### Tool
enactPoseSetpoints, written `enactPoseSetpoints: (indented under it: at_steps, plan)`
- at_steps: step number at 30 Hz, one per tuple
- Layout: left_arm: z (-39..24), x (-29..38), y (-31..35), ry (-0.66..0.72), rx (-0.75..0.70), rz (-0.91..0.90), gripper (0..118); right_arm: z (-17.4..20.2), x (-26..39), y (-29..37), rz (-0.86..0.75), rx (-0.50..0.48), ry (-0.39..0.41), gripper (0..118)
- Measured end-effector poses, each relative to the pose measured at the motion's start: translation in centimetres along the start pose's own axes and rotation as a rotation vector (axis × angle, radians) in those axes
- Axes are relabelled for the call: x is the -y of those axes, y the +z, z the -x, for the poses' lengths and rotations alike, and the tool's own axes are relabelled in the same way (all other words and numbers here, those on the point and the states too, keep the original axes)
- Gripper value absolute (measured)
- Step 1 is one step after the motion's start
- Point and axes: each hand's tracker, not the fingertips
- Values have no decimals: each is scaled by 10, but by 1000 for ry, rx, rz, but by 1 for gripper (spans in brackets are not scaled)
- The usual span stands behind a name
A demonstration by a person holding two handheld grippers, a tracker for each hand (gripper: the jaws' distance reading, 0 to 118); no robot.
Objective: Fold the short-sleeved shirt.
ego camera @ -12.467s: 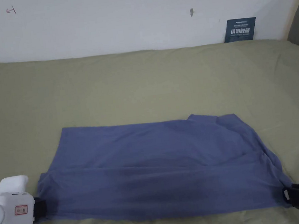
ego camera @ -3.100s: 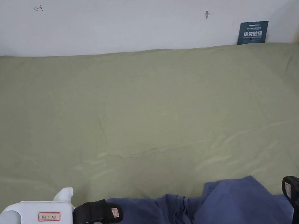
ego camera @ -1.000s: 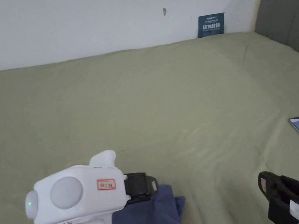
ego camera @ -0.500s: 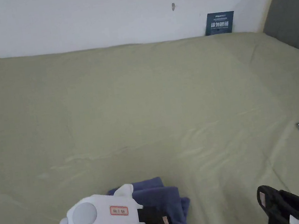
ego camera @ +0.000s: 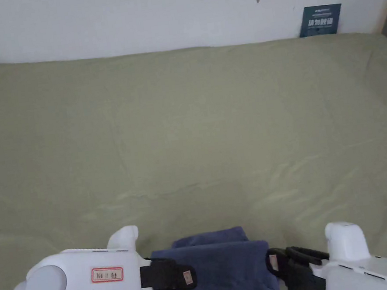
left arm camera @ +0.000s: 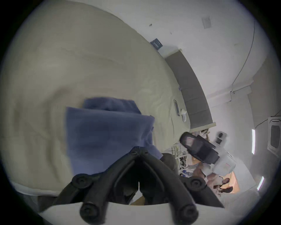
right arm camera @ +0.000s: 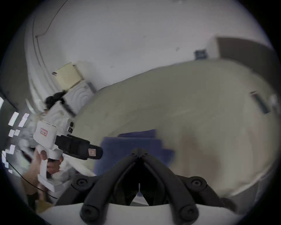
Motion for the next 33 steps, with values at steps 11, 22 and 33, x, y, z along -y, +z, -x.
enactPoseSetpoints:
  at_steps: [11,22,33]
  plan:
    - [68,-10,20,105,-71,-12,1,-114,38,-97,237,-487,-589,0]
    - [90,-22,-47,169,189,78,108,-113,38,-96,254,-487,-517,0]
    - [90,-24,-54,161,143,105,32,-92,26,-84,249,-403,-473,0]
